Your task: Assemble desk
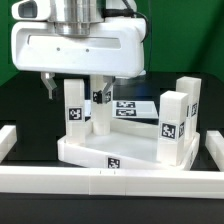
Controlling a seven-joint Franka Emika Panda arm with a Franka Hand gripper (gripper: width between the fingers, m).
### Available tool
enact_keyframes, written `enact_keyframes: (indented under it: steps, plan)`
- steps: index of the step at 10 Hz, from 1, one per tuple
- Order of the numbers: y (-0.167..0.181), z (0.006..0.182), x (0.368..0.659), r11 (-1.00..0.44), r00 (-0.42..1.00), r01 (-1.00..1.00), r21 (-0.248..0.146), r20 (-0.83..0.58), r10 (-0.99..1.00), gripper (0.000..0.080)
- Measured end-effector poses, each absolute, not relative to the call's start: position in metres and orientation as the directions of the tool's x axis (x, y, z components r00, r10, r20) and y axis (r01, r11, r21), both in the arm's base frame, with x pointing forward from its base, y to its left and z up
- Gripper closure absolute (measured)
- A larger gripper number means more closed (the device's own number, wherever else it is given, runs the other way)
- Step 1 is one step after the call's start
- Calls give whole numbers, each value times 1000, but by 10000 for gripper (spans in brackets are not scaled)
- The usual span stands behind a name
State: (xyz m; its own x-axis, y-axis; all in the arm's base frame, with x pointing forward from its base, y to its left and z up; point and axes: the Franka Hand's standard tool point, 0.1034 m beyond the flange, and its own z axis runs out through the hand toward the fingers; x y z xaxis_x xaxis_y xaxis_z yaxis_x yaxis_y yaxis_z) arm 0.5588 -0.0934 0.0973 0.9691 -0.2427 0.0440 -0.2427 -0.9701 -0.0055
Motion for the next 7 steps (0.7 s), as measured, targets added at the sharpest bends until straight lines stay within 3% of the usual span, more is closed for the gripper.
enact_keyframes:
  steps: [3, 6, 7]
  plan:
    - [-95, 99, 560, -999, 999, -35, 31, 38, -33, 150]
    - [-98, 99, 560, -995, 995, 91, 36, 33, 92, 150]
    - [-98, 99, 559, -995, 995, 89, 36, 33, 90, 275]
